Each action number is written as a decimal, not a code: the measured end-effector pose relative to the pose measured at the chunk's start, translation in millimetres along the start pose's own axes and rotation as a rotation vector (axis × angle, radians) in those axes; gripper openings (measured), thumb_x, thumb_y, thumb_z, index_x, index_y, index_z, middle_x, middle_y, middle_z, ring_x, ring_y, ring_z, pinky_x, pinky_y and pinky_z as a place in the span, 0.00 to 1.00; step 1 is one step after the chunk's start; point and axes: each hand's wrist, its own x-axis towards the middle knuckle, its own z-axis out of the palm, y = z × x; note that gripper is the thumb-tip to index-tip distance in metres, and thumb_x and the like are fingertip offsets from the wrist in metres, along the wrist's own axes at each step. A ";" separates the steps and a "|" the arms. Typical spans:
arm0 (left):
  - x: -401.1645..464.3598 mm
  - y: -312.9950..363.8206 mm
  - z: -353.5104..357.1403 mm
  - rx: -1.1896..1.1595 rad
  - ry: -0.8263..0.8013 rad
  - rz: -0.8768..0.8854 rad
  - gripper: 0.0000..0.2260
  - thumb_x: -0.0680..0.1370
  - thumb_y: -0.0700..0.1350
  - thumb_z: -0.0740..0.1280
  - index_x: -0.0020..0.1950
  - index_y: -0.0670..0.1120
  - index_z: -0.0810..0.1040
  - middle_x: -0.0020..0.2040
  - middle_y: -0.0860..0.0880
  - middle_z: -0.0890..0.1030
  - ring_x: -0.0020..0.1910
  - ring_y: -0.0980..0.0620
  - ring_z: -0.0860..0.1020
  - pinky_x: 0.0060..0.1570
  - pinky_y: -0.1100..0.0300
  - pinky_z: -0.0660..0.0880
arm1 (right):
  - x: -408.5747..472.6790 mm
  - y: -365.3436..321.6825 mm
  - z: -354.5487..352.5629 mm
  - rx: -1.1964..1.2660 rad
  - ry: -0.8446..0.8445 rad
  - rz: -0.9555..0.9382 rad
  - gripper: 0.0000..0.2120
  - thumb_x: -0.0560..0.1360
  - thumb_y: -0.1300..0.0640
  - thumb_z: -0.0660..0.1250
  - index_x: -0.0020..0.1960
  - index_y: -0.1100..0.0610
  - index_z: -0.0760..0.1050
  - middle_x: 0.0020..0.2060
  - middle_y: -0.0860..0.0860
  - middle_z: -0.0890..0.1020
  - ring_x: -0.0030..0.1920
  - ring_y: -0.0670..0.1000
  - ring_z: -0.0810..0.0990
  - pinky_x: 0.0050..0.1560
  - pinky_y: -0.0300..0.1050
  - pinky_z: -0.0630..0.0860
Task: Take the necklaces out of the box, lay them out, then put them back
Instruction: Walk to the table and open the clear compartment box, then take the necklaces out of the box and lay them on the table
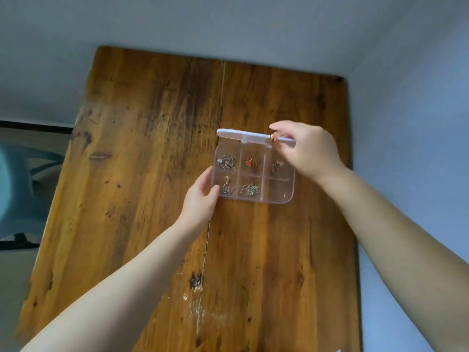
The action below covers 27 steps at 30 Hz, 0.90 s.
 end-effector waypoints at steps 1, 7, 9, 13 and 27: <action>1.2 -0.7 1.7 0.053 0.023 0.023 0.20 0.80 0.41 0.59 0.71 0.52 0.65 0.63 0.61 0.70 0.64 0.59 0.69 0.60 0.64 0.64 | 16.5 10.5 -5.8 0.014 0.080 0.066 0.14 0.75 0.49 0.66 0.56 0.54 0.80 0.51 0.53 0.85 0.50 0.57 0.81 0.45 0.44 0.74; 7.3 -11.6 10.5 0.025 0.069 0.017 0.19 0.80 0.40 0.57 0.71 0.52 0.66 0.68 0.54 0.72 0.68 0.52 0.69 0.66 0.49 0.69 | 64.1 69.1 25.3 0.187 0.104 0.421 0.22 0.76 0.60 0.64 0.70 0.59 0.67 0.64 0.61 0.72 0.64 0.57 0.72 0.59 0.37 0.65; 5.7 -12.3 12.5 -0.028 0.072 0.003 0.19 0.81 0.41 0.57 0.71 0.53 0.66 0.68 0.53 0.72 0.67 0.53 0.71 0.62 0.51 0.73 | 64.6 71.3 38.5 0.239 0.059 0.463 0.25 0.77 0.62 0.62 0.73 0.58 0.62 0.68 0.61 0.66 0.68 0.57 0.67 0.63 0.35 0.60; 3.4 -11.9 15.9 -0.159 0.091 -0.043 0.19 0.81 0.39 0.56 0.71 0.53 0.67 0.67 0.53 0.73 0.62 0.56 0.74 0.53 0.64 0.77 | 48.6 40.0 52.1 0.028 0.187 0.293 0.20 0.77 0.62 0.62 0.68 0.58 0.69 0.69 0.60 0.68 0.69 0.59 0.65 0.65 0.43 0.64; -5.0 -15.3 35.5 -0.296 0.211 -0.095 0.18 0.81 0.40 0.57 0.70 0.51 0.68 0.66 0.52 0.73 0.57 0.61 0.75 0.53 0.66 0.76 | 33.7 -36.1 128.4 -0.245 -0.383 0.109 0.11 0.78 0.52 0.62 0.58 0.56 0.75 0.51 0.54 0.82 0.50 0.58 0.80 0.43 0.49 0.76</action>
